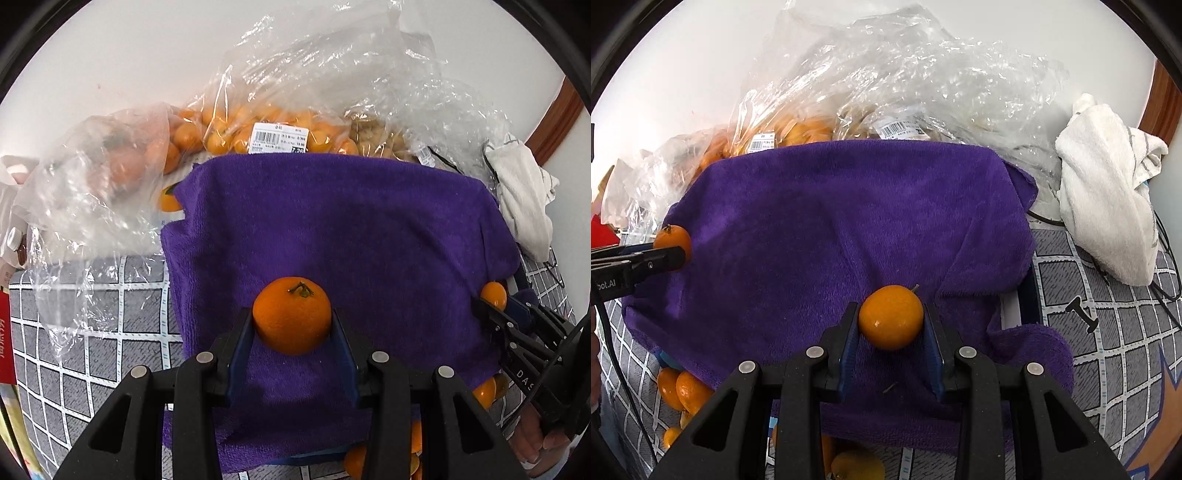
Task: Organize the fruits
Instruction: 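Open the right gripper onto the towel while the left gripper releases its orange there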
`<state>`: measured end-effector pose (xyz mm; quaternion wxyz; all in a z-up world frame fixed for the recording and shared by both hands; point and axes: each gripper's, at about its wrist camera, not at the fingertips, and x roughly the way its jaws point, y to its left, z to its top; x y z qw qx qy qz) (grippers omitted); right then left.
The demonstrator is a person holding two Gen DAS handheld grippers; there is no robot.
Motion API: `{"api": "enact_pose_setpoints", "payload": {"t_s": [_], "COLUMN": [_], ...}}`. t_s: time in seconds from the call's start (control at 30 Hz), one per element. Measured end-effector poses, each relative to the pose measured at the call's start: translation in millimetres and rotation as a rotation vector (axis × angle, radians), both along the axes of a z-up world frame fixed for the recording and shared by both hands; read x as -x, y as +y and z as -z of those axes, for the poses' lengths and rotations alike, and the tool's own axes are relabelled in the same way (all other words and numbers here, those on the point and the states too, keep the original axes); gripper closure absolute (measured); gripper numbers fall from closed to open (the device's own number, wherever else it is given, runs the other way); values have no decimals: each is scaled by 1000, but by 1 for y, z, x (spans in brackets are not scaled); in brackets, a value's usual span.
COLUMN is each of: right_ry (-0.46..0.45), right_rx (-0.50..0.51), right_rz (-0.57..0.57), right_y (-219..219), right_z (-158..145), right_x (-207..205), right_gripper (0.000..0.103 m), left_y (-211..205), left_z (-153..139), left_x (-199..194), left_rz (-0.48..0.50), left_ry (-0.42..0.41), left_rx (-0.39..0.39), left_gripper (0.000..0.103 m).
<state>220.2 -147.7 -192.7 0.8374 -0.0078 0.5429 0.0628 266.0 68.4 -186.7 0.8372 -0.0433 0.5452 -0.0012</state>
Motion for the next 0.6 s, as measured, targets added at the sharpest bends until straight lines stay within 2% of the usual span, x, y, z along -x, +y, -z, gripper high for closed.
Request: {"api": "enact_pose_setpoints", "payload": {"t_s": [0.2, 0.27, 0.3, 0.43, 0.6], "right_ry": [-18, -32, -43, -77, -121], "right_rx": [2, 3, 2, 0, 10], "right_rz": [-8, -11, -12, -8, 20], "right_y": [3, 5, 6, 8, 7], "right_z": [-10, -17, -22, -40, -64], "right_x": [4, 6, 7, 14, 30], "right_gripper": [58, 51, 45, 35, 27], "left_y": [-5, -7, -8, -10, -9], "left_z": [3, 2, 0, -12, -34], "left_x": [0, 0, 1, 5, 15], "left_rz": [16, 26, 31, 37, 37], "left_ry": [32, 42, 42, 14, -26], "left_rx": [-1, -5, -15, -28, 11], "left_gripper": [63, 62, 61, 45, 44]}}
